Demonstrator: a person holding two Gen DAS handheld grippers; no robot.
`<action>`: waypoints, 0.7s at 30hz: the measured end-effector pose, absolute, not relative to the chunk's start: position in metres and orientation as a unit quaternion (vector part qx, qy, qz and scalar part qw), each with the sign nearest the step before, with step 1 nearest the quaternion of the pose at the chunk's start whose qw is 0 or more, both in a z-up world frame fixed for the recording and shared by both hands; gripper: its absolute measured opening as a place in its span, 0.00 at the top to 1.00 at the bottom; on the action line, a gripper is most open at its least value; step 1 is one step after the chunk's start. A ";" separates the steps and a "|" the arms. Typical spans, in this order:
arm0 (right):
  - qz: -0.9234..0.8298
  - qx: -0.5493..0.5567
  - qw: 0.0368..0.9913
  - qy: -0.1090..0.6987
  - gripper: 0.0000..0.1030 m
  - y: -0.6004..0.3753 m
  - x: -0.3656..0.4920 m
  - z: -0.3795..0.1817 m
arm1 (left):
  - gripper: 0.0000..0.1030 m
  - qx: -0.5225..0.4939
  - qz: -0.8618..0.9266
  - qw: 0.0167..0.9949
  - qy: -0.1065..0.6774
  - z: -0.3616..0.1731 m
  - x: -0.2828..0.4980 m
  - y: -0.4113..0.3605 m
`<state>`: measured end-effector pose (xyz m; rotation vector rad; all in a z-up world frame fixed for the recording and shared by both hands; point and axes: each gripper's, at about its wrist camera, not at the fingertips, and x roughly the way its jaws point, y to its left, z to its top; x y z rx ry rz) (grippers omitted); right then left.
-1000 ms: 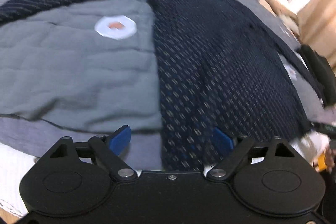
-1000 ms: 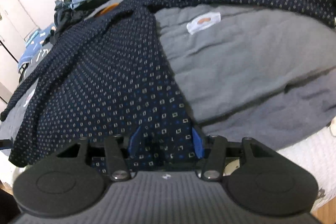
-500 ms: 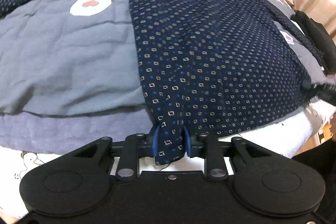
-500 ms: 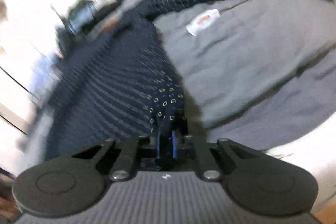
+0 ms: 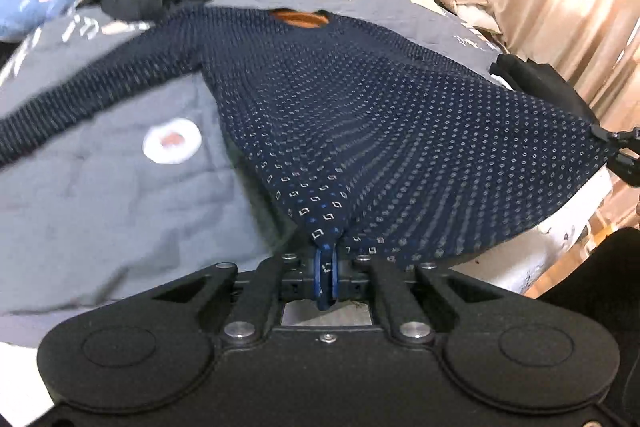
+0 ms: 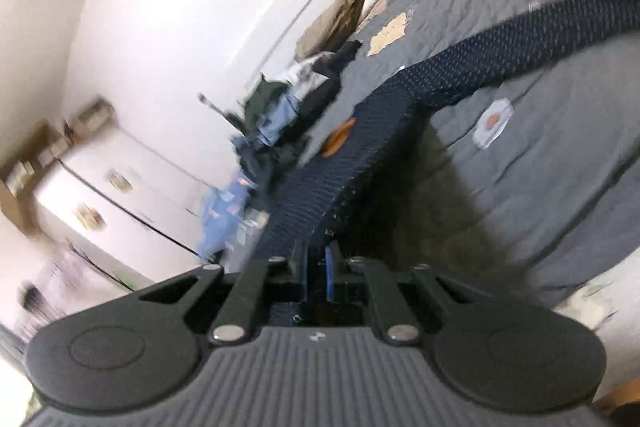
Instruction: Fold clothes
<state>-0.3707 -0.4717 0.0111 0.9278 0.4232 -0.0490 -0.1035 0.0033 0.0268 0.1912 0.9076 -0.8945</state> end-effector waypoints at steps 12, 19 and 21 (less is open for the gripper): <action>-0.090 0.229 0.844 0.477 0.90 -0.443 -0.318 -0.062 | 0.90 0.239 -0.345 0.759 0.497 -0.029 -0.116 -0.021; -0.121 0.187 0.851 0.475 0.84 -0.449 -0.324 -0.047 | 0.55 0.165 -0.317 0.800 0.481 -0.008 -0.095 0.008; -0.154 0.159 0.849 0.480 0.82 -0.449 -0.332 -0.038 | 0.53 0.140 -0.313 0.814 0.469 0.001 -0.092 0.016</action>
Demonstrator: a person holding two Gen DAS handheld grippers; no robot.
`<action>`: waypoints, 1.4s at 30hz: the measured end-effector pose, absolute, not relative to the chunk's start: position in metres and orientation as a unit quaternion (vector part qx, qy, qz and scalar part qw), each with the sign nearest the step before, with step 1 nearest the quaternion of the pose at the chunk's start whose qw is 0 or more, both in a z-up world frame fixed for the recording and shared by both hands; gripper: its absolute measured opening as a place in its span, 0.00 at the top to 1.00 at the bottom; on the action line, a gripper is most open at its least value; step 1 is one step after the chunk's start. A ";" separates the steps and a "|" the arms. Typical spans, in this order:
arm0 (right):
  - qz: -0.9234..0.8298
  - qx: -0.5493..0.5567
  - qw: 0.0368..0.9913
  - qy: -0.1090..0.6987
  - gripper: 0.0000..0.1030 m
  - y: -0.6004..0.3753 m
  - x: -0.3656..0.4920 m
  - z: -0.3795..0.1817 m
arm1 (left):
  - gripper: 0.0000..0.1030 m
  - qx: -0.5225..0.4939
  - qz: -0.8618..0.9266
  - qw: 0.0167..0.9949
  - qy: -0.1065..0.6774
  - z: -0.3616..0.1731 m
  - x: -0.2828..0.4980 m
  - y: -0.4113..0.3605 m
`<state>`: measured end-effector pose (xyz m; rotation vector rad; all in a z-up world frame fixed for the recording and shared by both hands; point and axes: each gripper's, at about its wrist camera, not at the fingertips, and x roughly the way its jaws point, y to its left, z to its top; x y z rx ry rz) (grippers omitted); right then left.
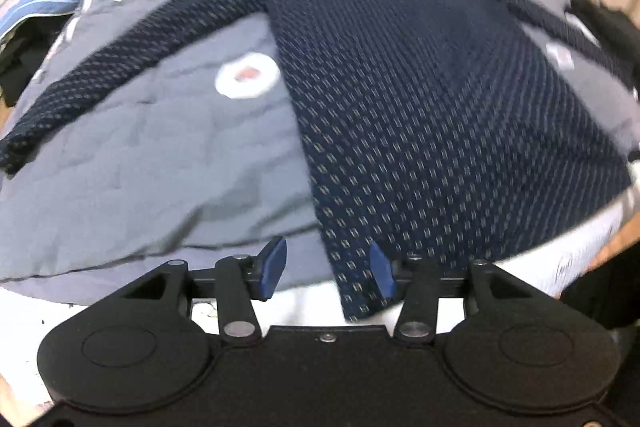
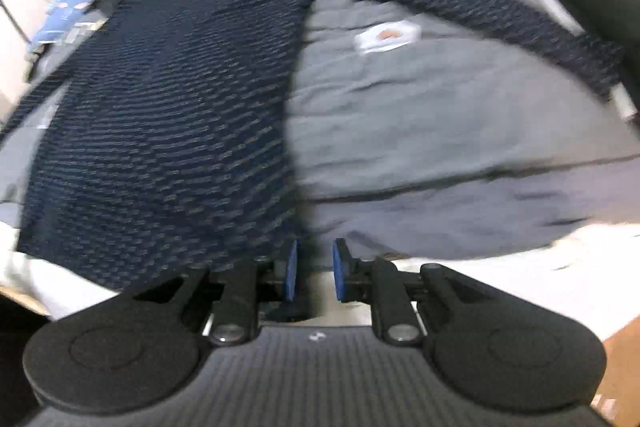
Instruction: Fold clothes
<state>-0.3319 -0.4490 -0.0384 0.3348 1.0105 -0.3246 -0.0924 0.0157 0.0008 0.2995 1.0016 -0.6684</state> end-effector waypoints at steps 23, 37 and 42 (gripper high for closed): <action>-0.053 0.208 0.936 0.278 0.41 -0.434 -0.242 0.000 | 0.28 -0.032 -0.324 0.889 0.322 -0.011 -0.072 -0.075; -0.012 0.164 0.952 0.258 0.36 -0.453 -0.123 -0.005 | 0.29 0.016 -0.301 0.909 0.287 -0.006 -0.053 -0.111; -0.001 0.202 0.948 0.245 0.35 -0.463 -0.107 -0.020 | 0.29 0.031 -0.312 0.905 0.286 0.001 -0.033 -0.129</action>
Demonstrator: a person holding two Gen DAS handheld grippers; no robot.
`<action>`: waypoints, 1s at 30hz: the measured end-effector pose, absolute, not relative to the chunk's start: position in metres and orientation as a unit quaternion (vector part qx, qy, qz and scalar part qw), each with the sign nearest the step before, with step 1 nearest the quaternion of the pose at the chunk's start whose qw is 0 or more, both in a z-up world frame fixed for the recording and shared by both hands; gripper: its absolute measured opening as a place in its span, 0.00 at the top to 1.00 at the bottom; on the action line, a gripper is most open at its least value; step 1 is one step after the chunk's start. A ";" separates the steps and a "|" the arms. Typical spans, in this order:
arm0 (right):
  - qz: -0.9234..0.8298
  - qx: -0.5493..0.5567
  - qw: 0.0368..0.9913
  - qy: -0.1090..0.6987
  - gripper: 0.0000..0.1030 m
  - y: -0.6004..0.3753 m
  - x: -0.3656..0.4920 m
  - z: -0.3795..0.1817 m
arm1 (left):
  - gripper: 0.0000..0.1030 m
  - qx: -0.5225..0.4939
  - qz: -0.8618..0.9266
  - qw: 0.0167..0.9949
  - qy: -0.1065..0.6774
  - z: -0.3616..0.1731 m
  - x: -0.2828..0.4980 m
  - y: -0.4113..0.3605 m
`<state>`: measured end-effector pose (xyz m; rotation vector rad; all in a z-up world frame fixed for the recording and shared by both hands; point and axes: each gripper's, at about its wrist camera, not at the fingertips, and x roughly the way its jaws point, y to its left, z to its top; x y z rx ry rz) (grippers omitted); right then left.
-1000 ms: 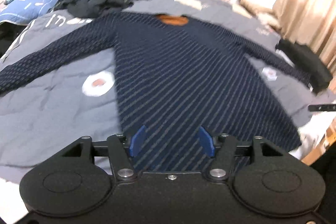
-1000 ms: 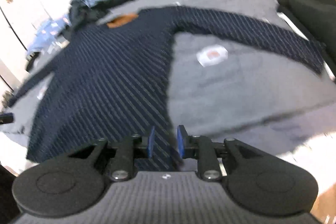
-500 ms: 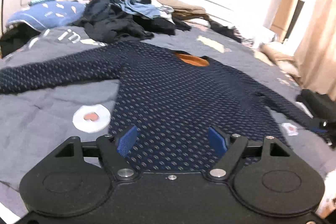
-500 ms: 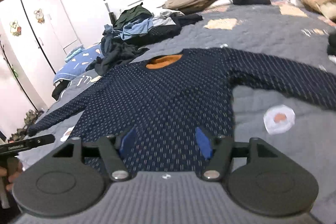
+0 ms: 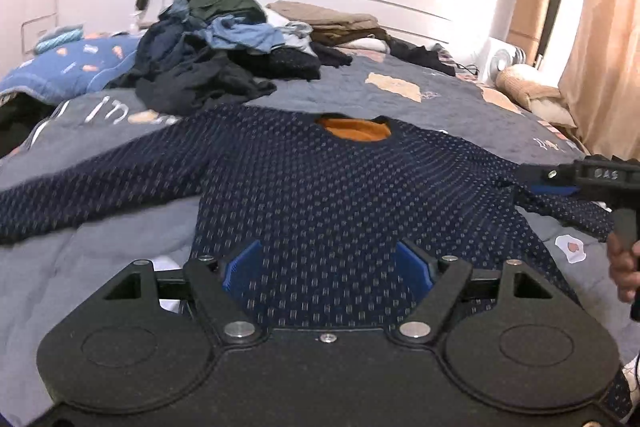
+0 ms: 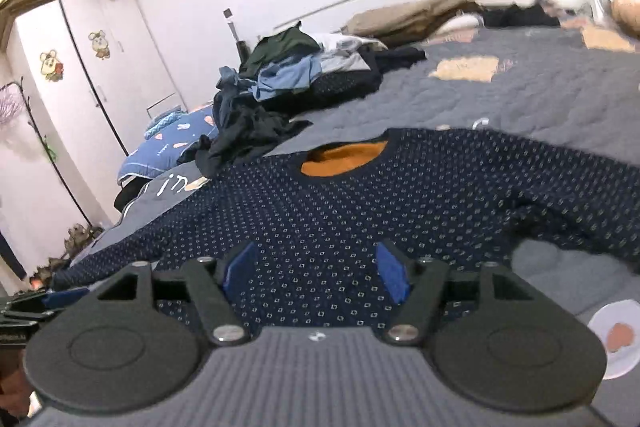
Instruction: Fold clothes
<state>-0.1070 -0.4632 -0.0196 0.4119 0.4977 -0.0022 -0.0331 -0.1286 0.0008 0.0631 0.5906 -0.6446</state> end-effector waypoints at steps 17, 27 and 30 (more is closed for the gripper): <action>-0.012 0.215 0.947 0.236 0.35 -0.489 -0.086 -0.034 | 0.39 0.142 -0.331 0.890 0.280 0.016 0.157 -0.264; -0.011 0.207 0.950 0.232 0.35 -0.490 -0.084 -0.042 | 0.54 0.165 -0.321 0.875 0.323 -0.040 0.241 -0.322; -0.016 0.210 0.949 0.236 0.35 -0.491 -0.084 -0.045 | 0.56 0.166 -0.314 0.867 0.349 -0.057 0.258 -0.333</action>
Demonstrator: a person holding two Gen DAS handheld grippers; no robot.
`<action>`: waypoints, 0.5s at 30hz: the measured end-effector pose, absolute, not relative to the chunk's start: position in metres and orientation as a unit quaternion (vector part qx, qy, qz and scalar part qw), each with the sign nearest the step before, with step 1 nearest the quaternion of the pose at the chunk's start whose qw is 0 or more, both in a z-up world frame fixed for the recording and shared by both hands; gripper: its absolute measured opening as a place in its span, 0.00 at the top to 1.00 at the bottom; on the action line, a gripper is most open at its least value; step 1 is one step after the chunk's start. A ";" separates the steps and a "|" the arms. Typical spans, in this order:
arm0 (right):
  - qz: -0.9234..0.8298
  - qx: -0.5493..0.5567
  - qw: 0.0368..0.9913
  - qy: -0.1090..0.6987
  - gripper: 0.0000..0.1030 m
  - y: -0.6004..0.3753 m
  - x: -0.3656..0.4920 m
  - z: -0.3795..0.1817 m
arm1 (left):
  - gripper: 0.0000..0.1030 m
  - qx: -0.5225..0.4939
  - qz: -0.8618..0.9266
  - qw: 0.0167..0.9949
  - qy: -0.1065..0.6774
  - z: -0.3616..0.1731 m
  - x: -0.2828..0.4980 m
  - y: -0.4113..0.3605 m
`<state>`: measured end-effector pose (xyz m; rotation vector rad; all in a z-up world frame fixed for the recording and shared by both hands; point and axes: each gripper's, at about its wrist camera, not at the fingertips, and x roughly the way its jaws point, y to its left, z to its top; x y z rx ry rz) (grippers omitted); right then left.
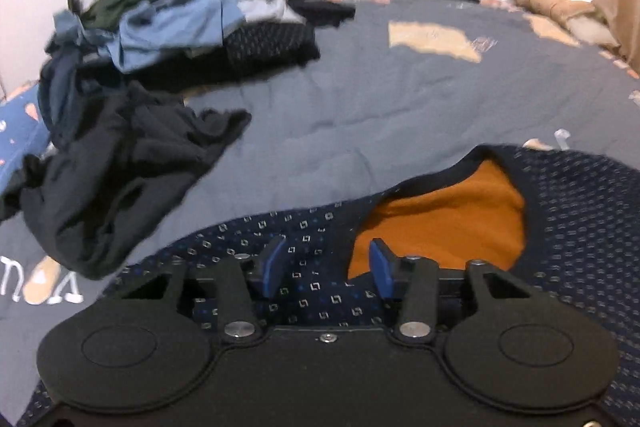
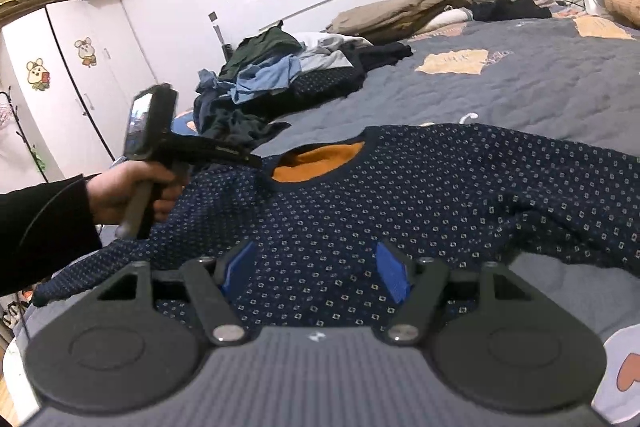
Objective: Fold clothes
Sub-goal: 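Grasp the shirt fabric below the orange collar lining with the left gripper and pull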
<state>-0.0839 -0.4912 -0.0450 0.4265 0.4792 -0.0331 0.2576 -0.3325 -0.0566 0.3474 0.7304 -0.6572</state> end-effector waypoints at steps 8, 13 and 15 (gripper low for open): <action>-0.018 0.209 0.947 0.242 0.35 -0.490 -0.085 -0.048 | 0.68 0.214 -0.316 0.847 0.369 -0.088 0.274 -0.346; -0.015 0.208 0.947 0.245 0.35 -0.488 -0.082 -0.050 | 0.94 0.211 -0.312 0.861 0.342 -0.083 0.276 -0.344; -0.014 0.206 0.947 0.246 0.35 -0.487 -0.082 -0.050 | 0.95 0.188 -0.304 0.875 0.327 -0.074 0.281 -0.341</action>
